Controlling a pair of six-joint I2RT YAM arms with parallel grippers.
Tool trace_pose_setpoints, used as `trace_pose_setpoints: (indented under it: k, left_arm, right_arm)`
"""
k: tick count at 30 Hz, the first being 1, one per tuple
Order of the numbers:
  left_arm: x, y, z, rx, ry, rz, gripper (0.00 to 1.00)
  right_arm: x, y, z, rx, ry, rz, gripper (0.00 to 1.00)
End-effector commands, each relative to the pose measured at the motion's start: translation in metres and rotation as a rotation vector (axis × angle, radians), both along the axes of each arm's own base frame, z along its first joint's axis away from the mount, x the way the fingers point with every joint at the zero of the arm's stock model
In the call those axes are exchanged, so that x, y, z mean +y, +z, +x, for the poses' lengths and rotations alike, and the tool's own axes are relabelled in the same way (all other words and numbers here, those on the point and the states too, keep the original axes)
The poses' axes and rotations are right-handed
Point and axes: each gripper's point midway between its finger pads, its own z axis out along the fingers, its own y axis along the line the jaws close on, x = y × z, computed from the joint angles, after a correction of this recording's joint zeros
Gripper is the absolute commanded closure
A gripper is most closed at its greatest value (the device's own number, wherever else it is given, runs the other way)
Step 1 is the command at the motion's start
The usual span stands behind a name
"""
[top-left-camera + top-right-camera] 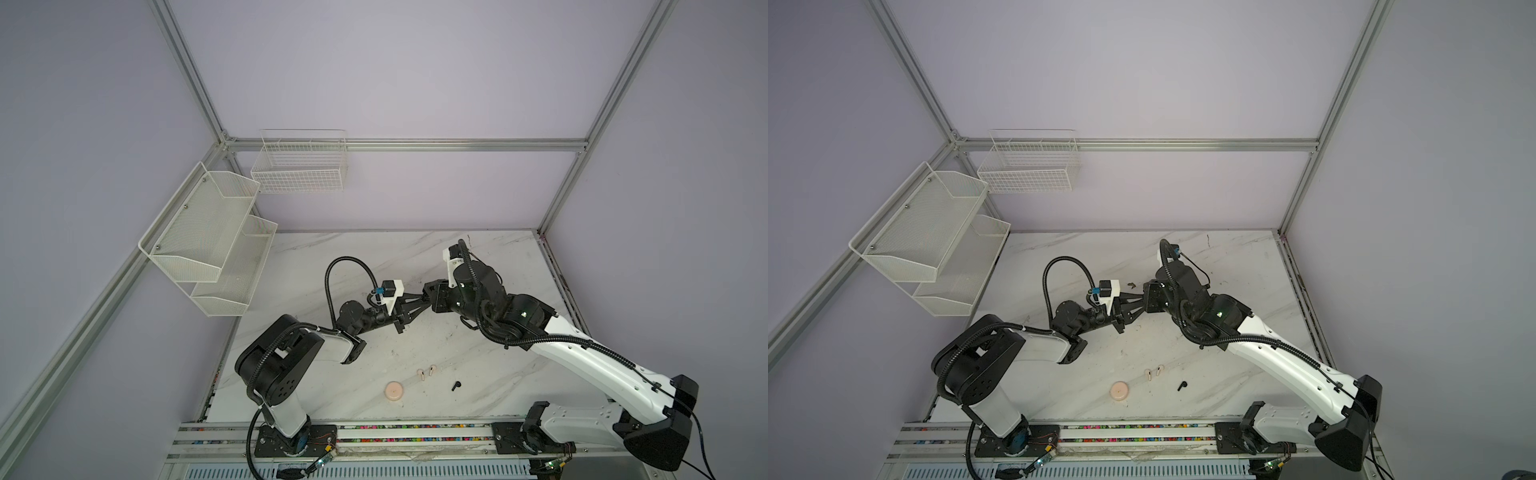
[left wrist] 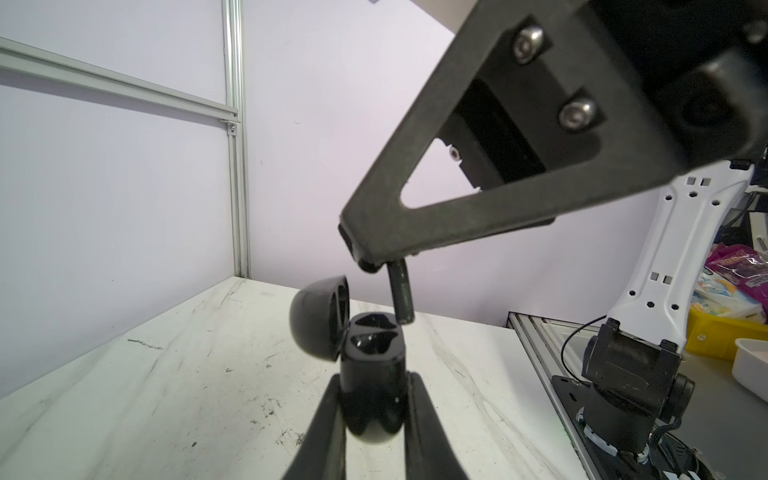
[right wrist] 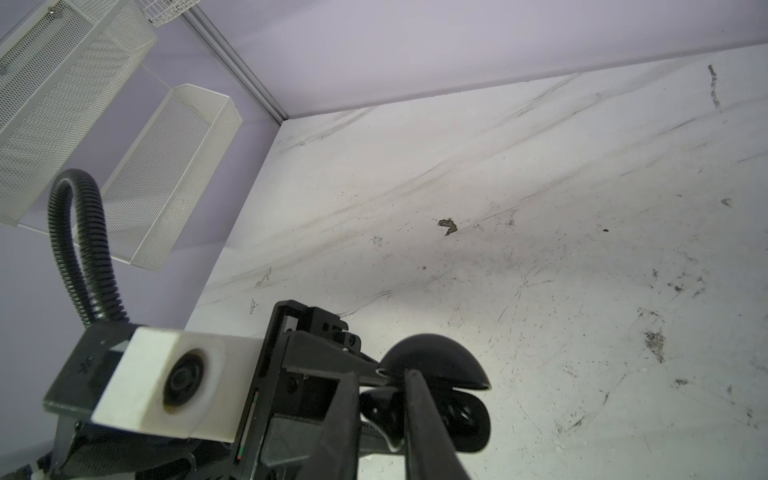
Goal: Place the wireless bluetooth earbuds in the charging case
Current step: 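Lower the black earbud into the case held by the left gripper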
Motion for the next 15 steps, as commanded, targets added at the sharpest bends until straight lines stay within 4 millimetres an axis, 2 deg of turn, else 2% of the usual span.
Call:
trace_pose_setpoints:
  k: [1, 8, 15]
  left_arm:
    - [0.003, 0.0513, -0.0052, -0.139, -0.01, -0.101, 1.0]
    - [0.0037, 0.0519, -0.007, -0.141, -0.013, -0.101, 1.0]
    - [0.0037, 0.0506, -0.0073, -0.137, -0.015, -0.099, 1.0]
  right_arm:
    - [-0.0049, 0.0033, 0.0006, -0.033, -0.03, 0.005, 0.86]
    - [-0.0131, 0.003, 0.0025, -0.05, -0.07, 0.0, 0.88]
    - [-0.01, 0.0036, 0.0037, -0.053, -0.072, 0.025, 0.88]
